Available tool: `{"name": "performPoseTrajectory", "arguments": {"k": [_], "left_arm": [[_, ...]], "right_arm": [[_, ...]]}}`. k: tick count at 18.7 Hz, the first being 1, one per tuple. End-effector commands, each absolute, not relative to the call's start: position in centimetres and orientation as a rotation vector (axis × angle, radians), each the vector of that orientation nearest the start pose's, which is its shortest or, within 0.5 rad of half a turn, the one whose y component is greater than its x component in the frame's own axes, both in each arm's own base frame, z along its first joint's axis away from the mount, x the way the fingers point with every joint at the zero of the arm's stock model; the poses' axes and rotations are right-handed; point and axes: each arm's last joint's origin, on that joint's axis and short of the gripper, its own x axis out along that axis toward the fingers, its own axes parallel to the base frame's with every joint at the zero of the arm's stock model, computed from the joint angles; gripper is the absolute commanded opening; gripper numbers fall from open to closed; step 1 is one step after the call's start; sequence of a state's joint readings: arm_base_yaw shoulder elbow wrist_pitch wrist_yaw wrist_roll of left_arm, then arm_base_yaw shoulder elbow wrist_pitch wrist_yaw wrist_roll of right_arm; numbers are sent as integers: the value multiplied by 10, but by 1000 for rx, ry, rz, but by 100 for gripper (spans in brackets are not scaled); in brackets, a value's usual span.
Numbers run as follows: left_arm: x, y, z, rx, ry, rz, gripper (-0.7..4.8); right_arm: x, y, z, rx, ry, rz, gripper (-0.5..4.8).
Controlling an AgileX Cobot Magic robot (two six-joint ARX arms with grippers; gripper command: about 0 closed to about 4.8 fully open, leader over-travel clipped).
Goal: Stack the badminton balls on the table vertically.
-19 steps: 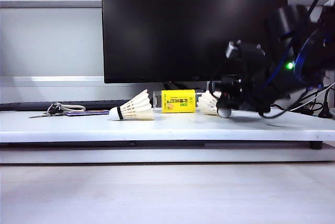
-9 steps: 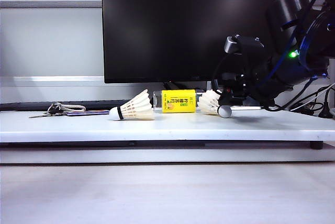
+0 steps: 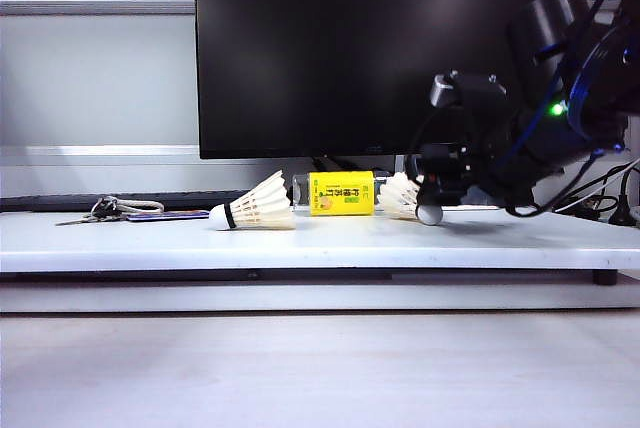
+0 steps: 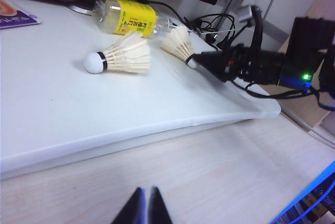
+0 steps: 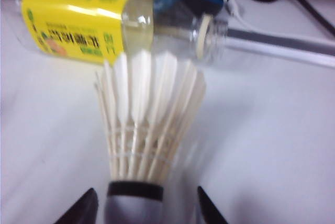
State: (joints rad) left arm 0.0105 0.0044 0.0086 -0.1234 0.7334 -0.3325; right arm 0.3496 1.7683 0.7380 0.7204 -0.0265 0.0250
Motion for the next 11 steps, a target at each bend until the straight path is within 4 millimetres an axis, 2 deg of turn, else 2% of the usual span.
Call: {"name": "performPoseTrajectory", "arguments": {"k": [1,6,11], "left_arm": [[89,-19,153,-368,251,-708,26],[89,-19,153,-368,251,-708,26],[89,-19,153,-376,254,-707,26]], "right_arm": [[322,119,156,-23,289,374,241],[322,119,157,-17,270,382,243],[326,122,150,-13,280,411,242]]}}
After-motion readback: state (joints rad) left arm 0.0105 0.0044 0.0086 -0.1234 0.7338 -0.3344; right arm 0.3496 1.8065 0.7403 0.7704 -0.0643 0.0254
